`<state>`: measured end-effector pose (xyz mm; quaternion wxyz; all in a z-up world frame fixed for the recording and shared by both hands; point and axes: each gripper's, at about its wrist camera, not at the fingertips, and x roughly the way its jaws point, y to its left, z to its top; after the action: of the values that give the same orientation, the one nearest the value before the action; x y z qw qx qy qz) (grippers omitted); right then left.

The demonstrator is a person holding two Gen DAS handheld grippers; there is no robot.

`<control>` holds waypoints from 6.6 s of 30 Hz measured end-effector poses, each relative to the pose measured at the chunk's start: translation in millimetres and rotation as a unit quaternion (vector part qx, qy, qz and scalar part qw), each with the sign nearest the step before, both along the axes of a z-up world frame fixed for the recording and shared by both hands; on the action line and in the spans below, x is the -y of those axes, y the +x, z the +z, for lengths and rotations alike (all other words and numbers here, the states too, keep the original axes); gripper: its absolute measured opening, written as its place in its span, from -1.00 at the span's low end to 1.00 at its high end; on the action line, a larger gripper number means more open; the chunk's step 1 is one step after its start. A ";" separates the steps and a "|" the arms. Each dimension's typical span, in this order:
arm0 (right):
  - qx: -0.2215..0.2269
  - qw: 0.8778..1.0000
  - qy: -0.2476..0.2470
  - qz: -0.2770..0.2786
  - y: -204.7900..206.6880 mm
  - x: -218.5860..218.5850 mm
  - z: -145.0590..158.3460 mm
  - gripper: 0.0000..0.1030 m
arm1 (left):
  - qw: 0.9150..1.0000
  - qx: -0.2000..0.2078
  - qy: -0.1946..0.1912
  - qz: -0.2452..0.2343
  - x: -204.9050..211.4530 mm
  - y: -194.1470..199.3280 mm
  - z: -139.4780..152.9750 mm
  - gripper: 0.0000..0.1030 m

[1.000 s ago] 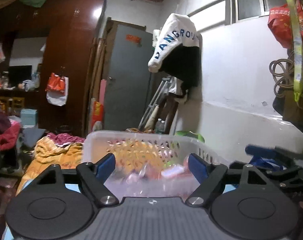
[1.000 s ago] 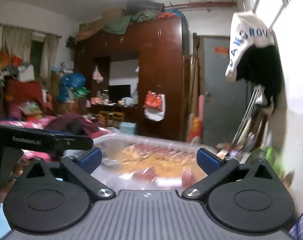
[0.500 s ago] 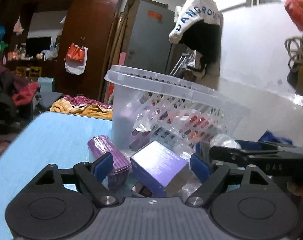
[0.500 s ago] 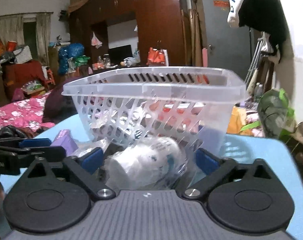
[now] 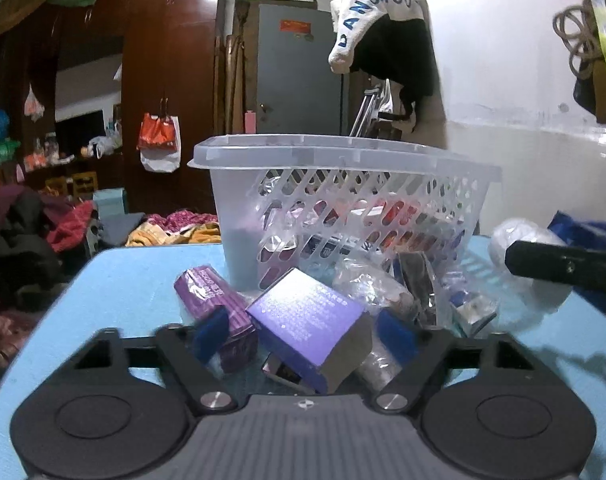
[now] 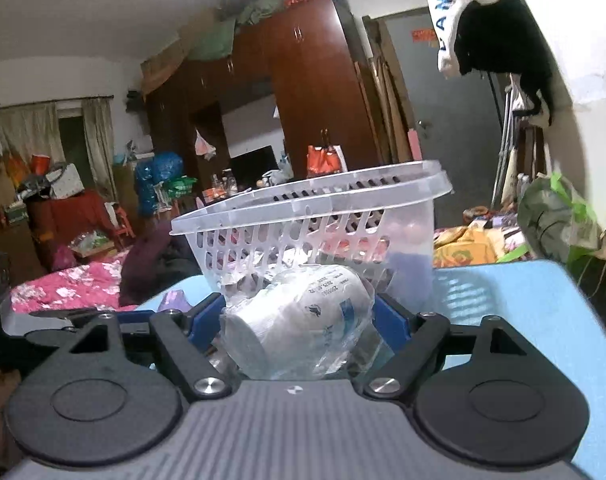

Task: Organize objects
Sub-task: 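Grasp the white wrapped roll with the right tool while the left grasps the purple box, then carry both items into the white basket and open both tools, then grasp the clear-wrapped dark pack with the right tool while the left grasps the purple tissue pack, then lift both items into the white basket and open both tools, then grasp the clear-wrapped silver pack with the right tool while the left grasps the clear plastic bag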

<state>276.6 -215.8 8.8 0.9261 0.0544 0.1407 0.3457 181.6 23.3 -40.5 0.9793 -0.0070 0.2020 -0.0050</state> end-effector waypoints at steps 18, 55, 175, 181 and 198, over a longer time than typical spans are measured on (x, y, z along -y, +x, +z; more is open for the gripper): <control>0.072 0.997 -0.031 -0.030 -17.0 -15.3 0.6 0.60 | 0.993 0.083 -0.066 -0.049 -18.3 -19.5 -2.0 0.30; 0.119 0.991 -0.046 -0.033 60.4 -49.0 138.9 0.60 | 0.987 0.110 -0.109 -0.033 -38.7 85.0 138.6 0.31; -0.074 0.992 -0.088 0.054 59.1 -29.7 7.2 0.90 | 0.995 0.019 -0.093 -0.030 -58.9 28.3 40.9 0.86; -0.120 0.983 -0.110 0.084 74.7 -58.6 -5.3 0.41 | 0.993 -0.042 -0.113 0.009 -81.9 53.6 17.1 0.79; -0.103 0.989 -0.092 0.058 50.1 -13.4 -17.5 -0.18 | 0.993 -0.098 -0.060 0.035 -59.5 74.2 -3.1 -0.10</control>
<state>326.7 -202.5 -8.7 0.8862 -0.0038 0.2697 0.3767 255.8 82.9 -43.6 0.9524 -0.0729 0.2956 0.0178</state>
